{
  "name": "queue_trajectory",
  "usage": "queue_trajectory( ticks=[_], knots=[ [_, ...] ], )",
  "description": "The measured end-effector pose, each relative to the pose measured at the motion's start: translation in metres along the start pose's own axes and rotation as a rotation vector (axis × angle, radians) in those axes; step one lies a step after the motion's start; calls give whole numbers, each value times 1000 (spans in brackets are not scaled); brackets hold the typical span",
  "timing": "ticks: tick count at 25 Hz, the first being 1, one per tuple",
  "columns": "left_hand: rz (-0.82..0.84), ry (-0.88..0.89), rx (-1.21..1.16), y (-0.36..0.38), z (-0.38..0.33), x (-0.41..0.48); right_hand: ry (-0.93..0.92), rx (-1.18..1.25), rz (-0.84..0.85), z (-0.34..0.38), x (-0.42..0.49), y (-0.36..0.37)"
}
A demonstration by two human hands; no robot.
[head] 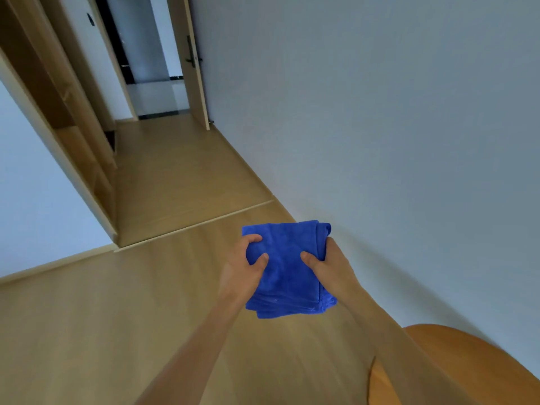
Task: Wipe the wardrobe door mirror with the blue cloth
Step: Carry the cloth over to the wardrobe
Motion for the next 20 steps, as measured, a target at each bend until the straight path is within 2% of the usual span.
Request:
queue_trajectory(
  ticks=[6,12,15,20],
  knots=[
    [-131,-30,15,-37,12,35,-106,-48,81,31,52,43],
    [-250,-50,29,-42,10,89,-194,-53,203,51,123,60],
    [-301,-70,37,-43,4,114,-262,-82,210,66,157,63],
    [-382,-95,21,-42,-3,152,-262,-82,322,83,207,71]
  ],
)
Point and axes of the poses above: each hand's wrist, its own x-axis towards the middle knuckle, its own y-axis out of the palm, z = x × y, the point moved 1 cm from there along x, towards the middle knuckle, and after that the axes turned 1 degree about x, right-handed, at the moved point
